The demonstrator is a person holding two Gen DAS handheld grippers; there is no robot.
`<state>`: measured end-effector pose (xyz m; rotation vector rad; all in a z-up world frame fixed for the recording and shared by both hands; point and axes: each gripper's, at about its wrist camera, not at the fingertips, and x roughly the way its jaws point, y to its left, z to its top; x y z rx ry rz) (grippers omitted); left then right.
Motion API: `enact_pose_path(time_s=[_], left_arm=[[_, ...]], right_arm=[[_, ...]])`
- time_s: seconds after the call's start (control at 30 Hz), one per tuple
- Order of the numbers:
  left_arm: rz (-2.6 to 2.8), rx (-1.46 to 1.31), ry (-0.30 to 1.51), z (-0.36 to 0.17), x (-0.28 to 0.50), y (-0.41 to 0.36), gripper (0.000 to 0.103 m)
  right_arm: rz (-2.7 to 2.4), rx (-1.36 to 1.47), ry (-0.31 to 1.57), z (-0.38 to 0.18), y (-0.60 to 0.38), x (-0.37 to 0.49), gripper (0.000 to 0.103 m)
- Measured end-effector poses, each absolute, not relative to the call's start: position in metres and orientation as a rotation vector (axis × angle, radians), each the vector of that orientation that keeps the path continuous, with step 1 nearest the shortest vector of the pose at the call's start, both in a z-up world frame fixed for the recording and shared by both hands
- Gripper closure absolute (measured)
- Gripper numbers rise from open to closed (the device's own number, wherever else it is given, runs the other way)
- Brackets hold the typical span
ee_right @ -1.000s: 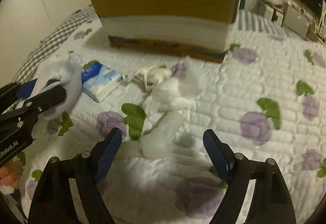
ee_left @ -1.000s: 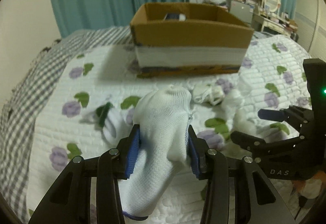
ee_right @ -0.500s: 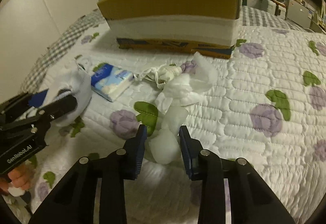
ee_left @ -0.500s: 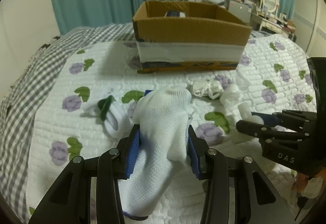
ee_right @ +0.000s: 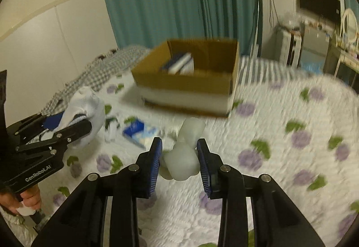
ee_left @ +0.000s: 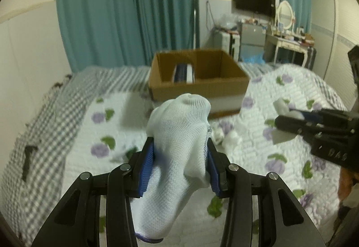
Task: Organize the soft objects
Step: 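Carry both socks over the box and release them inside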
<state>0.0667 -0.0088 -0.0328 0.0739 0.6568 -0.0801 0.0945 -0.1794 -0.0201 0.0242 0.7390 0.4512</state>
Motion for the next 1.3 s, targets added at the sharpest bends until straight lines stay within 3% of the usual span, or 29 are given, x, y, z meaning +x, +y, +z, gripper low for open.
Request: enact_pose_path(time_s=[0.33, 0.5, 0.7, 1.03, 1.07, 1.13, 1.2, 1.27, 1.3], left_arm=[[-0.105, 0.095, 0.518, 0.029, 0.115, -0.017, 0.061], [-0.126, 0.106, 0.475, 0.049, 0.16, -0.021, 0.061], [-0.122, 0.103, 0.528, 0.041, 0.237, -0.018, 0.061], [-0.102, 0.075, 0.697, -0.027, 0.317, -0.007, 0.06], [-0.113, 0.073, 0.695, -0.031, 0.317, -0.007, 0.056], [-0.111, 0.087, 0.675, -0.033, 0.317, -0.009, 0.053], [-0.106, 0.106, 0.661, -0.032, 0.315, -0.013, 0.033], [-0.083, 0.119, 0.635, -0.025, 0.316, -0.015, 0.025], [-0.073, 0.122, 0.621, -0.021, 0.314, -0.015, 0.025]], right_arm=[[0.449, -0.056, 0.548, 0.085, -0.18, 0.143, 0.071], [0.446, -0.054, 0.511, 0.103, -0.17, 0.19, 0.071], [0.441, -0.025, 0.554, 0.088, -0.158, 0.262, 0.071], [0.42, 0.01, 0.709, -0.007, -0.145, 0.348, 0.071], [0.426, 0.008, 0.712, -0.011, -0.145, 0.35, 0.071], [0.432, -0.005, 0.713, -0.02, -0.145, 0.352, 0.067], [0.412, -0.019, 0.697, -0.022, -0.145, 0.352, 0.06], [0.386, -0.012, 0.679, -0.018, -0.149, 0.347, 0.034], [0.374, -0.008, 0.67, -0.014, -0.152, 0.345, 0.032]])
